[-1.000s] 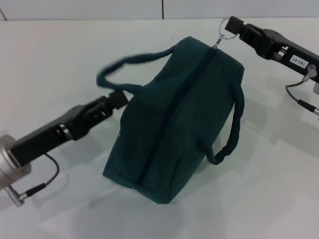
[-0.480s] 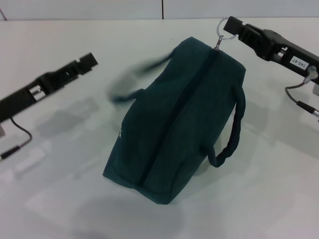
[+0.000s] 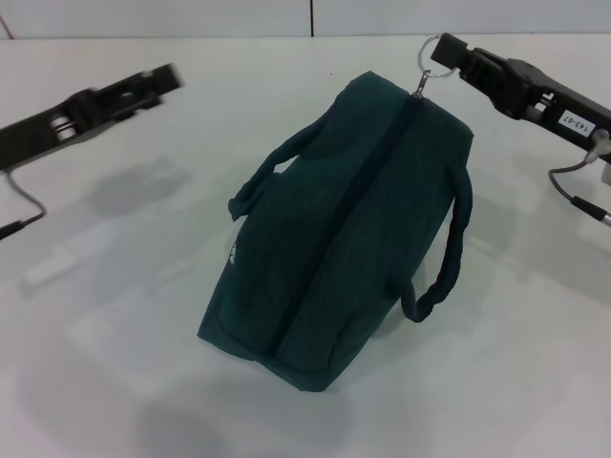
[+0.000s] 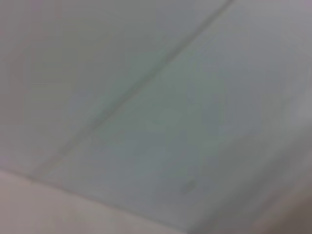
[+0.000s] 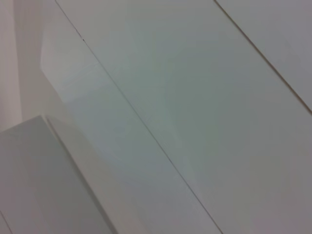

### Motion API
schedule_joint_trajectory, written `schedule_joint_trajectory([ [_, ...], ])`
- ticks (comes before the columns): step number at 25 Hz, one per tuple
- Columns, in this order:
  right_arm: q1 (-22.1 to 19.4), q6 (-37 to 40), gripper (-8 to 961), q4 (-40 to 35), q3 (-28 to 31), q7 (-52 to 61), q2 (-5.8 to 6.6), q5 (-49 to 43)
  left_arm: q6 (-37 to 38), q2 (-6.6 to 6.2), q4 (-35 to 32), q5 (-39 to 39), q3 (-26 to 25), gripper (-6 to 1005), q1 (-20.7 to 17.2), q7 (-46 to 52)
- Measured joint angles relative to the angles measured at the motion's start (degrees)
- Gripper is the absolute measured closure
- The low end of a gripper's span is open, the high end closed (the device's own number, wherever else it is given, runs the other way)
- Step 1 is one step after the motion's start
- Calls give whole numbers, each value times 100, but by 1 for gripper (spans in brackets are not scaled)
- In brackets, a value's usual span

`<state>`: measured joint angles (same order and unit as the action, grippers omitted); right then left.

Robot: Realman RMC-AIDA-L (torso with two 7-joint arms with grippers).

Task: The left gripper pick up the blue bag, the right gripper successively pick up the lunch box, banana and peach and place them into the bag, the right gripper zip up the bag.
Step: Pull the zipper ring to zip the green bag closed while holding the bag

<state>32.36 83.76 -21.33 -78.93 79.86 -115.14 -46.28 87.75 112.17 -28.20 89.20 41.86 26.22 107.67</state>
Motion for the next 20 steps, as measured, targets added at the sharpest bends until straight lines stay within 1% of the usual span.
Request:
schedule_joint_trajectory([
  [3,-2,22,903,-3,0,1,3,-1,176,-56,-243,564,254,107,360,871],
  [5,-2,48,902,-3,0,0,6,-2,377,-55,-451,798,532,108,616,1360],
  [10,-2,78,902,-3,0,-10,9,-4,588,73,-904,964,1096,109,1107,2177],
  [14,-5,133,901,-3,0,-18,9,-4,605,132,-1042,1281,1196,110,1420,2546],
  [16,-9,146,901,-3,0,-30,9,-4,624,179,-1218,1407,1211,110,1482,2685],
  [20,-11,164,901,7,0,-61,10,-2,667,266,-1801,1533,1384,111,1439,2891],
])
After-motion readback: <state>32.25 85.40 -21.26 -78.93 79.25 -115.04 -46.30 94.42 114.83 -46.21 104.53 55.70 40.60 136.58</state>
